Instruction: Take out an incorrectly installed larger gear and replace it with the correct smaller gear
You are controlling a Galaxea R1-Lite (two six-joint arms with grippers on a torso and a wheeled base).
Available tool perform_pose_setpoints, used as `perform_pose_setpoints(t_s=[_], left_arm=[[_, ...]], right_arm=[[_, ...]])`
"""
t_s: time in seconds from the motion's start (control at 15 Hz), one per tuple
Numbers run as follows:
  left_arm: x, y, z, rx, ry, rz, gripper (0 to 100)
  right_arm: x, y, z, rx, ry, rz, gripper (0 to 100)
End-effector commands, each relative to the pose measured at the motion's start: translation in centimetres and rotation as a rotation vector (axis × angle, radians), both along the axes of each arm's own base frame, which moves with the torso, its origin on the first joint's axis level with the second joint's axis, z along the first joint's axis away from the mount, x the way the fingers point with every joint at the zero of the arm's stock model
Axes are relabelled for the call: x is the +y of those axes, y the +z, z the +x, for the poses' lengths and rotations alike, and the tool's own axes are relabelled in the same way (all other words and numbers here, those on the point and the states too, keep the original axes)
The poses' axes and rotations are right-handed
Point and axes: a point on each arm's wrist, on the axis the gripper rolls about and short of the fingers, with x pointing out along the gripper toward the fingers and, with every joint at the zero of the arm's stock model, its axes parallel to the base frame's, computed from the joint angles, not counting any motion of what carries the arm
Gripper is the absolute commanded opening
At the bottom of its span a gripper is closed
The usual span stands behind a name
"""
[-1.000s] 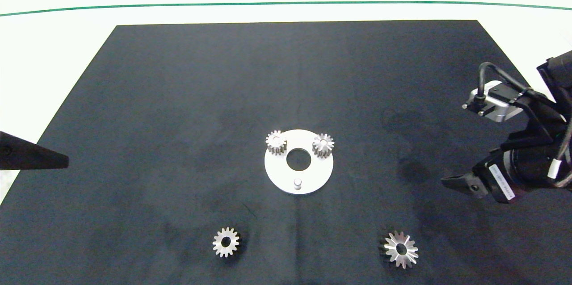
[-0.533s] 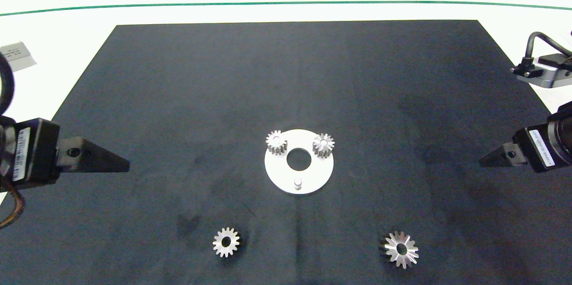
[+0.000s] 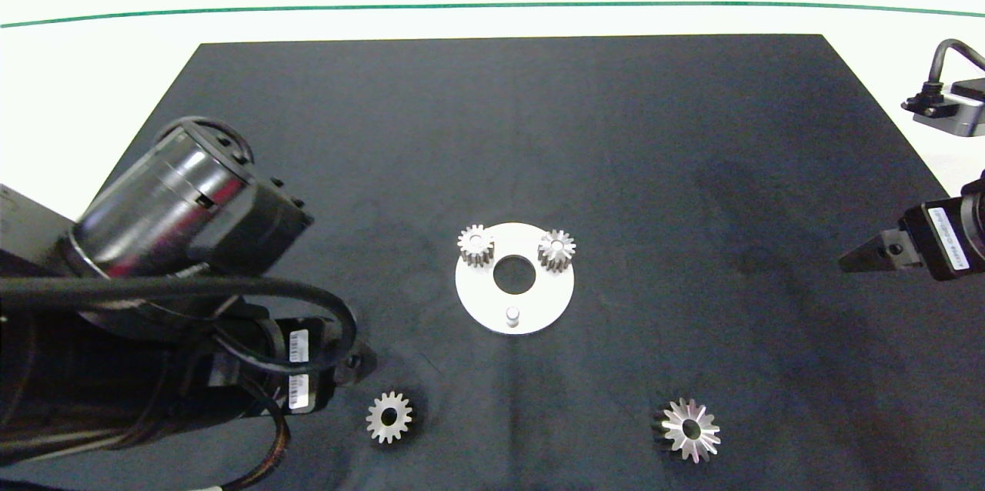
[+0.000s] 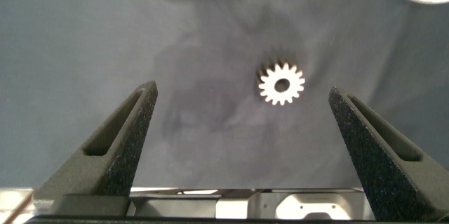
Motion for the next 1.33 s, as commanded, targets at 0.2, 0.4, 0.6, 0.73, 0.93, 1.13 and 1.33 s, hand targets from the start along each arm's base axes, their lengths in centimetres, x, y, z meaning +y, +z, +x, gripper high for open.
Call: perform_pose_setpoints(t_s=[0.2, 0.4, 0.6, 0.73, 0.93, 1.13, 1.33], left_arm=[[-2.7, -3.5, 0.6, 0.002, 0.02, 0.134, 100], [-3.0, -4.4, 0.9, -0.023, 0.034, 0.145, 100], [-3.1, -4.5, 0.8, -0.019, 0.031, 0.149, 100], [-3.4, -4.5, 0.4, -0.014, 0.005, 0.142, 100], [-3.9, -5.2, 0.7, 0.016, -0.002, 0.148, 100], [-4.3, -5.5, 0.9, 0.057, -0.015, 0.11, 100], [-4.4, -5.5, 0.9, 0.068, -0.025, 0.088, 100]], right_arm=[[0.1, -0.1, -0.1, 0.006, 0.004, -0.001, 100], [0.2, -0.1, 0.0, 0.008, 0.008, 0.0, 100], [0.2, -0.2, 0.0, 0.01, 0.007, 0.0, 100], [0.2, -0.2, 0.0, 0.01, 0.007, 0.0, 100], [0.3, -0.2, 0.1, 0.013, 0.008, -0.001, 100], [0.2, -0.2, 0.1, 0.013, 0.007, -0.001, 100], [0.3, -0.3, 0.1, 0.015, 0.009, 0.0, 100]])
